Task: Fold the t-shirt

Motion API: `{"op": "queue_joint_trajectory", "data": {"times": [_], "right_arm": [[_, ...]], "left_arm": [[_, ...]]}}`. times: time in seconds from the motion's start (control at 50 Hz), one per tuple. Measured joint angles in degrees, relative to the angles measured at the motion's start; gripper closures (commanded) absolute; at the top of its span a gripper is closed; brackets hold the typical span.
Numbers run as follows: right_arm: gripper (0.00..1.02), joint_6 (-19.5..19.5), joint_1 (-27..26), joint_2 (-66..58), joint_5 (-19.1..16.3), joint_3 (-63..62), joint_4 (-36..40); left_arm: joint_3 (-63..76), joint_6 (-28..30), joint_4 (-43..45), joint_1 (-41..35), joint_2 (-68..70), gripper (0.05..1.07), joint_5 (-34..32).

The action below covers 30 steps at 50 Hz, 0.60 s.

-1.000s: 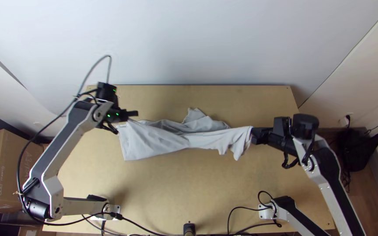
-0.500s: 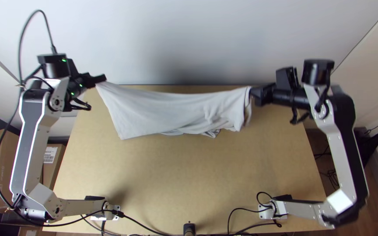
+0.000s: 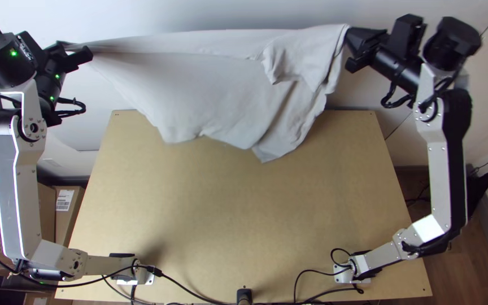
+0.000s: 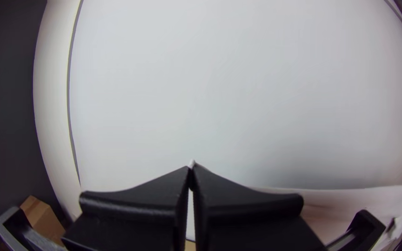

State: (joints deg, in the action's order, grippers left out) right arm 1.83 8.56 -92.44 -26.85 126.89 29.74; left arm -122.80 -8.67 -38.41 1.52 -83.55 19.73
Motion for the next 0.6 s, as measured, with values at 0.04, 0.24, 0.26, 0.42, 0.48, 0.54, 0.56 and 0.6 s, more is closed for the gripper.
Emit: {"op": "queue_joint_trajectory", "data": {"times": [0.04,0.24,0.26,0.42,0.48,0.54,0.56,0.6], "right_arm": [[1.00,0.8,0.0,1.4,0.3,0.0,-1.5],[1.00,3.2,0.0,12.1,0.5,-1.7,-4.0],[1.00,3.5,0.0,13.6,0.5,-2.4,-4.0],[1.00,3.8,0.0,26.3,0.3,-10.4,-4.8],[1.00,4.0,0.0,31.3,0.3,-14.1,-5.4],[1.00,4.5,0.1,36.2,0.3,-18.1,-6.2],[1.00,4.8,0.2,37.7,0.2,-19.2,-6.4],[1.00,5.5,0.5,40.2,0.2,-21.4,-6.6]], "left_arm": [[0.0,0.6,0.8,0.0,0.4,1.05,0.1],[0.0,2.1,1.9,0.1,5.6,1.05,0.3],[0.0,2.2,1.9,0.2,6.4,1.05,0.3],[1.8,2.3,2.7,0.3,15.5,1.05,0.2],[3.9,2.3,3.7,0.4,20.2,1.05,0.0],[6.3,2.3,4.8,0.4,24.9,1.05,-0.2],[7.1,2.3,4.9,0.4,26.1,1.05,-0.2],[8.7,2.3,5.1,0.4,29.3,1.05,-0.2]]}}
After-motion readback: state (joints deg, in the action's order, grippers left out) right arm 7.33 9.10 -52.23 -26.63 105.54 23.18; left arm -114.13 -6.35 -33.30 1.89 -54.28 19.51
